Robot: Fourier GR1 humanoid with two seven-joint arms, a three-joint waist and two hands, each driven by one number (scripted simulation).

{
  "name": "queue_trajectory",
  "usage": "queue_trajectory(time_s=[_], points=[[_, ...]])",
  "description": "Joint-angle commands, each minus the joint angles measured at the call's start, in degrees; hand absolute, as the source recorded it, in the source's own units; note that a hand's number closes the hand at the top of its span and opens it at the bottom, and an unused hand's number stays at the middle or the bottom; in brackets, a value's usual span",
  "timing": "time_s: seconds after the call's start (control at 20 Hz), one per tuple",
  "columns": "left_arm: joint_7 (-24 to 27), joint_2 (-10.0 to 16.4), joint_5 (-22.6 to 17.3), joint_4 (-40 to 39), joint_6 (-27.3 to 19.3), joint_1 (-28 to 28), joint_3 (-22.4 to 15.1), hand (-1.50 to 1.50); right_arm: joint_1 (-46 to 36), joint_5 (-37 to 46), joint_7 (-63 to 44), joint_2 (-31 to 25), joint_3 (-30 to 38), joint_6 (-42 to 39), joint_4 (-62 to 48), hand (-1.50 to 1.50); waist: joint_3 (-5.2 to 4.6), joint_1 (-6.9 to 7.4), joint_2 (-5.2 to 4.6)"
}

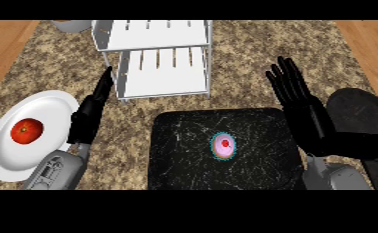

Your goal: Pick the cupcake from the tray and place it in the tiered basket

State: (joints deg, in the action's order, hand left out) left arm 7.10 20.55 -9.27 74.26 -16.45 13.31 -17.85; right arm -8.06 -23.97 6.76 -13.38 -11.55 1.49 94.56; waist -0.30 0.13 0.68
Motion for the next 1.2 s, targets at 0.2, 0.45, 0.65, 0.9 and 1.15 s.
queue_trajectory(time_s=[0.2,0.45,0.65,0.9,1.15], points=[[-8.0,-1.1,-7.3,6.1,5.5,-2.5,1.8,0.00,10.2,11.8,17.7,-1.3,-4.5,-3.2,9.9,1.50,0.36,-1.25,-0.13],[-11.2,-0.8,-11.4,8.9,8.4,-6.1,1.5,0.00,15.6,12.1,22.8,7.3,9.0,16.0,0.6,-1.50,0.48,-1.69,-0.49],[-16.0,-3.2,-10.7,10.3,5.9,-2.3,0.7,0.00,20.9,23.9,36.5,6.2,-0.6,12.9,-0.7,-1.50,0.36,-1.01,-0.59],[-16.3,0.1,-12.0,10.4,8.5,-2.9,3.4,0.00,31.6,37.6,25.9,-1.8,-5.9,19.1,10.6,-1.50,0.11,-2.09,-0.40],[-16.0,-1.5,-11.2,11.0,7.1,-4.4,2.5,0.00,37.1,52.9,9.7,-5.3,-6.4,25.9,19.4,-1.50,-0.15,-2.49,-0.51]])
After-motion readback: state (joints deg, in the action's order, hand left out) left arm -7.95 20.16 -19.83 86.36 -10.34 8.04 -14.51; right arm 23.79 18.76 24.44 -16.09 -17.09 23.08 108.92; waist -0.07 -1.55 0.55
